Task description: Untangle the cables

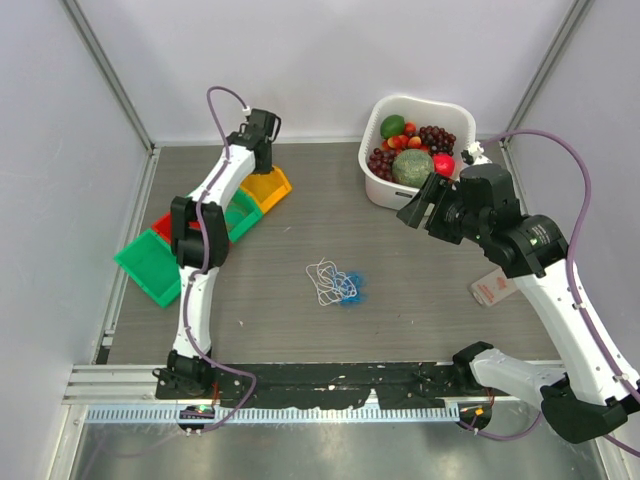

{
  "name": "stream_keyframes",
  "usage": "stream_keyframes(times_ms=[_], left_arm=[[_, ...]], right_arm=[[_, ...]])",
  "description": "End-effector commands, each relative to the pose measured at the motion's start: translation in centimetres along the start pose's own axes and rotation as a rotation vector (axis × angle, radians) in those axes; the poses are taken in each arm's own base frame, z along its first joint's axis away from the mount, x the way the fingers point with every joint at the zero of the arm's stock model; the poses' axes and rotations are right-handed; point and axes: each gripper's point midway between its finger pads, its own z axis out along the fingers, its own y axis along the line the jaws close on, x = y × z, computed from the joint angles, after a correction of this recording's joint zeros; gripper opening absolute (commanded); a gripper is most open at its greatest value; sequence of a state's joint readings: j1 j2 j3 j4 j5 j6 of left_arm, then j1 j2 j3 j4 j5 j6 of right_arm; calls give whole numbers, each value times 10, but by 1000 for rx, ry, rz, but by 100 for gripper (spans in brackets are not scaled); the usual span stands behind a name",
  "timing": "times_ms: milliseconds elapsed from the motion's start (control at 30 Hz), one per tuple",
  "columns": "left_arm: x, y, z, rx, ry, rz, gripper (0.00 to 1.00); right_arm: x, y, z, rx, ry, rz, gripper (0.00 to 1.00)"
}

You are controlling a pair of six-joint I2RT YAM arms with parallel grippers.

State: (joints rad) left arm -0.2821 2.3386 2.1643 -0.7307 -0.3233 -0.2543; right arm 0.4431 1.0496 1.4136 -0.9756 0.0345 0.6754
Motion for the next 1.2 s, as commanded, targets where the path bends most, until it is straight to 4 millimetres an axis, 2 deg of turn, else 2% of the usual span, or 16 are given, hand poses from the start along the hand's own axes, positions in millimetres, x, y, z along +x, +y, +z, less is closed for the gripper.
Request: stream_keyframes(times_ms=[0,100,233,333,367,433,500,567,600,633,667,733,833,967,1033,1167], left_arm=[[-15,-2,-24,5,-16,-11,33],[-24,2,-49,18,-30,-46,48],[-33,6,-94,63,-49,-102,55],[-28,5,-128,139,-59,-128,59],[-22,4,-138,169,-52,-133,59],[-8,-7,-159,274,-28,-157,60],[10,-24,-193,416,-6,-168,61],[38,-43,-214,512,16,-165,60],[53,-56,-224,568,19,-167,59],[78,-72,-232,628,55,-144,57],[104,-80,-237,667,95,-126,56],[138,-90,-248,702,134,-93,53],[178,-98,-251,713,208,-123,50],[203,-112,-252,712,245,-106,49],[215,-123,-249,714,283,-85,53],[227,-144,-252,752,235,39,55]], right_arm=[[-10,3,-8,-6,-40,0,71],[-10,1,-9,-6,-45,-5,71],[-7,2,-3,-9,-28,-24,71],[-1,2,11,-15,8,-60,71],[0,1,15,-10,14,-69,71],[15,8,26,-63,94,-96,70],[30,10,38,-99,157,-108,70],[53,7,56,-130,227,-109,70],[56,11,65,-153,228,-110,70],[67,10,71,-164,260,-96,69],[72,14,78,-181,274,-96,69],[92,23,87,-220,329,-89,67],[126,22,106,-195,397,-127,65],[171,21,121,-152,495,-238,64],[191,26,123,-147,526,-287,64],[207,28,126,-176,530,-269,63]])
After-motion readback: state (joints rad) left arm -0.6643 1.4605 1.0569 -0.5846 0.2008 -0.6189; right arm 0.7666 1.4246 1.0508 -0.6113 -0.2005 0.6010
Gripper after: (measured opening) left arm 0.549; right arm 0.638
